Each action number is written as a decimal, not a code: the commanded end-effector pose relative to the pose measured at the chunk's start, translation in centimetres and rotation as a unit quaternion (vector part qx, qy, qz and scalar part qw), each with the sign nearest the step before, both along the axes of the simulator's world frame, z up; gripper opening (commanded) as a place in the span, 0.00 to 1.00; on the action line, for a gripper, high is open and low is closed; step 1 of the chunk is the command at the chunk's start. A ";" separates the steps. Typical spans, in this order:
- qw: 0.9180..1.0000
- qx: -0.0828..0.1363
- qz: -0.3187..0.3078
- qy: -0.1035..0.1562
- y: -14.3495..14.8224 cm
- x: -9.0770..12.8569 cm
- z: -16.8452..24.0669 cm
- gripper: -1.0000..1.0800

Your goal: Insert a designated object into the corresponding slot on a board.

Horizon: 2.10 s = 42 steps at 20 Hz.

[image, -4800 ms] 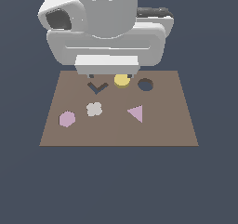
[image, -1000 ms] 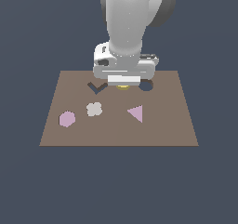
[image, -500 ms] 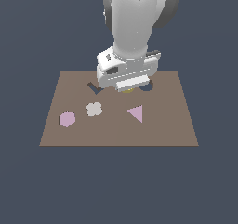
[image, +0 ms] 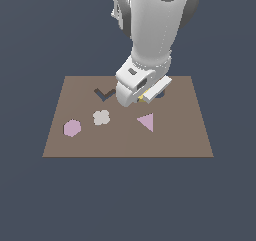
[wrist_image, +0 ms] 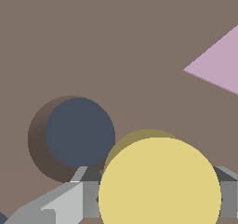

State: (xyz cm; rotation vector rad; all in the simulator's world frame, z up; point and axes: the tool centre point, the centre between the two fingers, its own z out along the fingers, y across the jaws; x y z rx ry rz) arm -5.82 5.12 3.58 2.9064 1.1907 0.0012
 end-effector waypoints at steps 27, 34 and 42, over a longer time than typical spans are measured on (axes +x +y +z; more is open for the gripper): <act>0.869 -0.001 0.495 0.000 5.1 -1.9 0.5 0.00; 0.855 -0.001 0.519 0.001 5.3 -2.2 0.5 0.00; 0.857 0.000 0.516 0.001 5.3 -2.2 0.4 0.00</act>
